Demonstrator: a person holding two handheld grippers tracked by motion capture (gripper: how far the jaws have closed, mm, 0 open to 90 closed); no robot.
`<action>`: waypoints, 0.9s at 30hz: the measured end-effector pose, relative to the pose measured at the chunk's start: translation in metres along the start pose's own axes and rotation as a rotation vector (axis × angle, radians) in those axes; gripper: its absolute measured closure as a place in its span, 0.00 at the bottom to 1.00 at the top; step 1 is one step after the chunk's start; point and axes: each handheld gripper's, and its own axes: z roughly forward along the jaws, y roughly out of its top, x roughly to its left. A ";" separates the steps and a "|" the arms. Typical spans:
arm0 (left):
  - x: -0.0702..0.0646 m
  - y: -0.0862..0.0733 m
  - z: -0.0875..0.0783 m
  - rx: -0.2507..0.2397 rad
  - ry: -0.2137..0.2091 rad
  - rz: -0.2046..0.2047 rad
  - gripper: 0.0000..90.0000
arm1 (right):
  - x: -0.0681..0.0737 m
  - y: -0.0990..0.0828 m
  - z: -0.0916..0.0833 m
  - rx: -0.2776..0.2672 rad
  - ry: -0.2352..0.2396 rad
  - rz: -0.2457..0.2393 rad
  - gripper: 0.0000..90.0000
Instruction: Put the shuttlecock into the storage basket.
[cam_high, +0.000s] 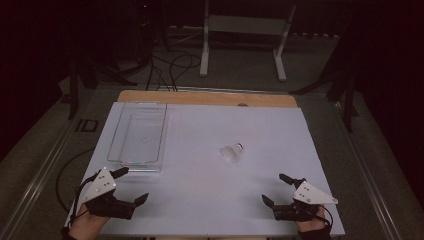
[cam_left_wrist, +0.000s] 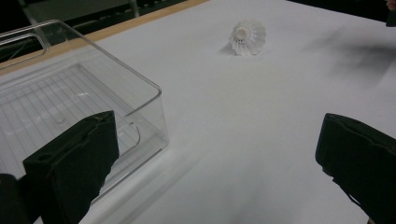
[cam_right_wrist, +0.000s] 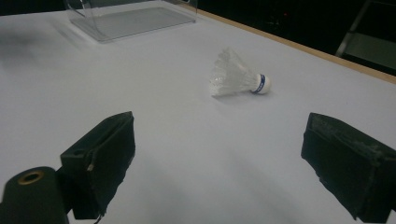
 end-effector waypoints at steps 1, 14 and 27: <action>0.000 0.001 0.001 0.002 -0.004 0.000 0.00 | 0.000 0.000 0.000 0.001 0.000 -0.001 0.11; -0.007 0.009 0.013 0.091 -0.082 -0.020 0.00 | 0.001 0.000 0.000 0.000 0.003 0.004 0.11; -0.019 0.019 0.029 0.252 -0.090 0.048 0.00 | 0.001 0.001 0.000 0.001 0.007 -0.001 0.11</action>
